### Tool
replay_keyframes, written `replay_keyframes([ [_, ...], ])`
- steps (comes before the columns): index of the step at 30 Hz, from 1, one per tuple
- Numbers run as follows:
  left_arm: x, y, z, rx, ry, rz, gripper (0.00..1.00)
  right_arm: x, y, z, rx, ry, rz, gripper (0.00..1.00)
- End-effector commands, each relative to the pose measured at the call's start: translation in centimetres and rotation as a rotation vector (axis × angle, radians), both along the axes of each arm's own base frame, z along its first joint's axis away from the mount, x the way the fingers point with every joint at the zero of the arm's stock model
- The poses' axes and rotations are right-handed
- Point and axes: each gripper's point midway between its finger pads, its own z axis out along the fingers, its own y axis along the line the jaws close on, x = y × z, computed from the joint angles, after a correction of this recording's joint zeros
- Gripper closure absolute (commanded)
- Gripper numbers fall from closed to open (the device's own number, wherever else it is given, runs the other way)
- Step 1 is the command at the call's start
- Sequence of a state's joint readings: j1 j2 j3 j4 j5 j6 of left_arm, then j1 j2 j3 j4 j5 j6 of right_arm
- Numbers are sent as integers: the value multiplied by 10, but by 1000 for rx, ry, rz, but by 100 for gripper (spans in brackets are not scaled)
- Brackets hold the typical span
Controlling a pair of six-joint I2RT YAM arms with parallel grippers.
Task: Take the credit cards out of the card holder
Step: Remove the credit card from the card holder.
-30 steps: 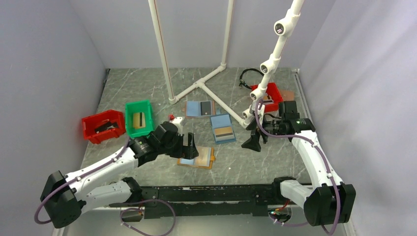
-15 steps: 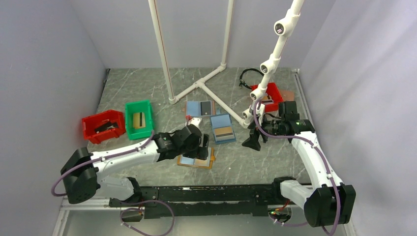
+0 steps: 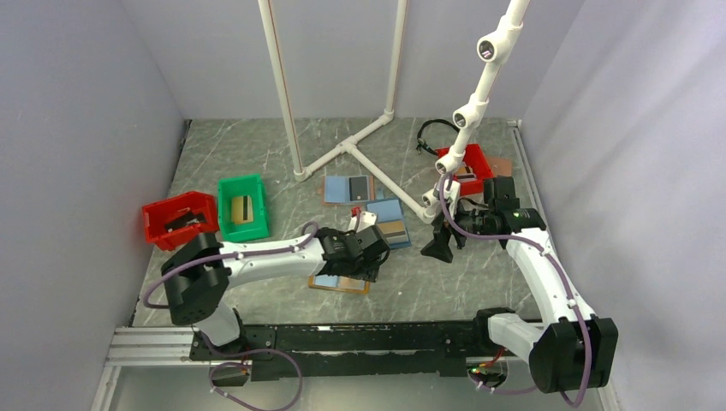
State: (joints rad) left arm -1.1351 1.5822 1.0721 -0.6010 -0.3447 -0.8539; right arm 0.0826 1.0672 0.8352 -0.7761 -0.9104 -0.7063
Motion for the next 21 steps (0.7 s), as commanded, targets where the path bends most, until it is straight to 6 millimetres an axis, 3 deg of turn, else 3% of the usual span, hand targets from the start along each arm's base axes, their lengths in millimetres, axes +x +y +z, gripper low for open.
replay_keyframes([
  [1,6,8,-5,82,-13,56,31,6,2,1,2,-25,4,0],
  [13,6,-7,-24,103,19,1,30,3,6,-2,-11,-8,21,0],
  [21,7,-2,-32,159,28,13,29,3,6,-2,-12,-6,23,0],
])
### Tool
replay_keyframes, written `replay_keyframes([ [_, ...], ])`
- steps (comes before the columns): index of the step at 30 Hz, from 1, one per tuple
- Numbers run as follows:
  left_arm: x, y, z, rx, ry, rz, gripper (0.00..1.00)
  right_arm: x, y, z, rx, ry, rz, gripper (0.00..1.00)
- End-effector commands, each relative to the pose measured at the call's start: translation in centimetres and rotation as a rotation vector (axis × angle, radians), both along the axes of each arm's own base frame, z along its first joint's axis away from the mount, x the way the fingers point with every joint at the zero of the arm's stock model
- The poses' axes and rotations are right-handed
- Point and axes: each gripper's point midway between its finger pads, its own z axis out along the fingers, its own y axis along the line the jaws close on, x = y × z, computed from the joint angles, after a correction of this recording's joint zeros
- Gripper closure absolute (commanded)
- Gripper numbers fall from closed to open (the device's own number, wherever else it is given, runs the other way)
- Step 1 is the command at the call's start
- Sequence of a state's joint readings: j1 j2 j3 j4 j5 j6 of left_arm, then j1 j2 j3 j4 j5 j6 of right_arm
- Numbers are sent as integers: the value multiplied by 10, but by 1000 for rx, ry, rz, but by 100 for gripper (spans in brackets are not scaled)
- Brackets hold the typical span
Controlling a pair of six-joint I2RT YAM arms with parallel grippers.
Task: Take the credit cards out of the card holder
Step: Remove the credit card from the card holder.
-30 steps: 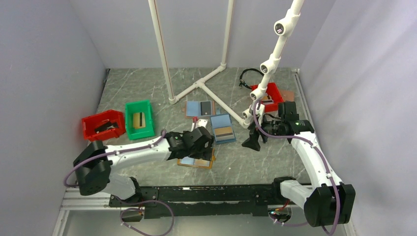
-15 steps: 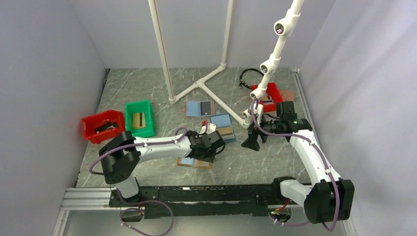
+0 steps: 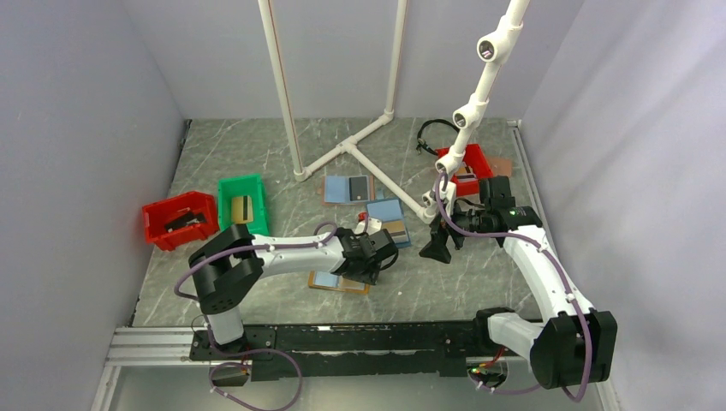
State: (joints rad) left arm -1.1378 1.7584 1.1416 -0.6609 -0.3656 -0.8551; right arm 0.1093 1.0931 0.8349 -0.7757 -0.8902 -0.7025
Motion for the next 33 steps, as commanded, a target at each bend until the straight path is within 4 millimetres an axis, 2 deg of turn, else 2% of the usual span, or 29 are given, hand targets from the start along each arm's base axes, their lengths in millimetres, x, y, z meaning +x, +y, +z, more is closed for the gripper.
replay_keyframes([
  [1,5,-5,7,0,-25,4,29,4,3,5,7,-33,10,0],
  [5,5,-2,7,-2,-32,9,33,4,3,5,6,-33,10,0],
  [12,3,-2,15,-43,-40,-1,48,3,3,4,7,-25,15,0],
  [15,3,1,19,-50,-46,-2,52,3,4,3,7,-18,17,0],
  [26,3,11,39,-106,-78,-11,55,0,6,1,7,-3,32,0],
  [29,2,8,37,-140,-60,-36,50,-1,7,0,7,4,39,0],
  [31,4,8,35,-143,-60,-36,36,-1,8,-1,5,8,42,0],
  [33,5,10,32,-116,-59,-35,28,-1,8,-1,4,8,45,0],
])
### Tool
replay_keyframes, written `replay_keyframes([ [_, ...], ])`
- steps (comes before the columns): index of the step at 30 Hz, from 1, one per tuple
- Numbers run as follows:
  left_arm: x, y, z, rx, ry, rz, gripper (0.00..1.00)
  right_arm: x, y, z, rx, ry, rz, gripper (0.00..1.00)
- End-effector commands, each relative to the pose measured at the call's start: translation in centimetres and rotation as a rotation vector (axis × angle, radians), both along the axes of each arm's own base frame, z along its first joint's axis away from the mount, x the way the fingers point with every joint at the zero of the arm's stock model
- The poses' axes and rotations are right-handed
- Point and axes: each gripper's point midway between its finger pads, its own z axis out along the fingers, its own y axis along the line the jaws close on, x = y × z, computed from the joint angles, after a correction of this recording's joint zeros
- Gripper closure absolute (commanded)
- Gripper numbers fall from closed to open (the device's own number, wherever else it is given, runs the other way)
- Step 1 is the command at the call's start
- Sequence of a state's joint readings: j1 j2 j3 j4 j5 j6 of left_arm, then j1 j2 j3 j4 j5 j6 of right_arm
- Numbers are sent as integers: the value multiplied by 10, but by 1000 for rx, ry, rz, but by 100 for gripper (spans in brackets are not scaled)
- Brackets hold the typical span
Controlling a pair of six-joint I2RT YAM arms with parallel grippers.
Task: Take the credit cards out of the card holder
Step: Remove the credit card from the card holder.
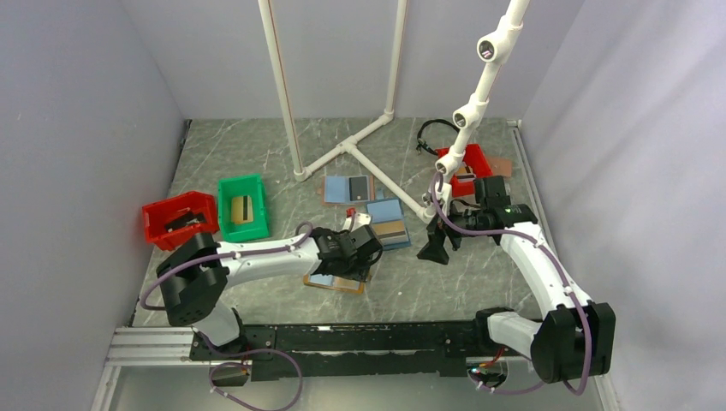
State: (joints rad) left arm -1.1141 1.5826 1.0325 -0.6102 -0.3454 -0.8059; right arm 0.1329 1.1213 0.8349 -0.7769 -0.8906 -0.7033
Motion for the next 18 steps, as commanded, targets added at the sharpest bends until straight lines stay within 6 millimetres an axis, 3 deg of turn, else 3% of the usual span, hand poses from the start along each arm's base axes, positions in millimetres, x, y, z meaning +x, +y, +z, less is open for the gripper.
replay_keyframes([
  [1,7,-4,3,-9,-17,-9,26,2,4,4,8,-19,22,0],
  [7,11,-1,-8,79,-8,-19,23,1,4,3,5,-14,24,0],
  [18,9,1,-27,61,46,-31,21,0,5,3,7,-10,28,0],
])
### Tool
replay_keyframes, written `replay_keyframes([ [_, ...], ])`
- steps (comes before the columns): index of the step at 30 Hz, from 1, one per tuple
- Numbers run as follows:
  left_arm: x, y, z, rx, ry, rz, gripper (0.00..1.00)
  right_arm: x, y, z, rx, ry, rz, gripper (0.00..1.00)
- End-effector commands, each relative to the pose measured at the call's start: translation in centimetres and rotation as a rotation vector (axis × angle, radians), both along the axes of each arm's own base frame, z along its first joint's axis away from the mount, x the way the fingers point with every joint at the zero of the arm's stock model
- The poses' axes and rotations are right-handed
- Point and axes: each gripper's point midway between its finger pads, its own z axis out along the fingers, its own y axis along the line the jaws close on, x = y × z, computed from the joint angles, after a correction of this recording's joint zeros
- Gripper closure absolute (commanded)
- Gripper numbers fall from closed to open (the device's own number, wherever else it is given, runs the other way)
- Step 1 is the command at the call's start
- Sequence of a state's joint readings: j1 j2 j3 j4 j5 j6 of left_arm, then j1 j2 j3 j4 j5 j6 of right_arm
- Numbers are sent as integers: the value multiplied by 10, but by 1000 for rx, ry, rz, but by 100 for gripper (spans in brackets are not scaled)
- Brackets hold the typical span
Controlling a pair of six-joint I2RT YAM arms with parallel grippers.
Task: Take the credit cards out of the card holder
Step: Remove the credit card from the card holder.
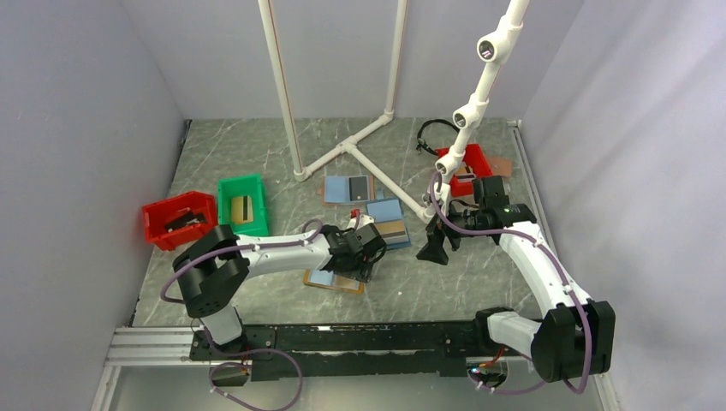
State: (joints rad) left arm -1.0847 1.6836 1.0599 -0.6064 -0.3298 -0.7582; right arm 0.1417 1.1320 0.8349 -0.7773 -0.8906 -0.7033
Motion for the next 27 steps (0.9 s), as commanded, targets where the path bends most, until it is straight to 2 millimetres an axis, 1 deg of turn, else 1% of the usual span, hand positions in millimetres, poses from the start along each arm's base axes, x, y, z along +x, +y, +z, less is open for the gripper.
replay_keyframes([
  [1,-1,-2,-5,-19,15,-14,21,1,3,6,8,-20,20,0],
  [7,-4,3,-14,-5,37,2,22,1,3,5,6,-21,21,0],
  [8,-4,5,-15,-5,38,7,23,1,4,6,8,-21,22,0],
  [14,-4,7,-15,-42,44,22,43,1,4,6,11,-18,24,0],
  [17,-6,7,-14,-78,56,23,46,0,5,6,16,-11,30,0],
  [21,-8,2,-9,-161,72,17,50,-2,7,5,21,6,40,0],
  [27,-9,-5,8,-333,87,1,52,-5,12,4,22,15,61,0],
])
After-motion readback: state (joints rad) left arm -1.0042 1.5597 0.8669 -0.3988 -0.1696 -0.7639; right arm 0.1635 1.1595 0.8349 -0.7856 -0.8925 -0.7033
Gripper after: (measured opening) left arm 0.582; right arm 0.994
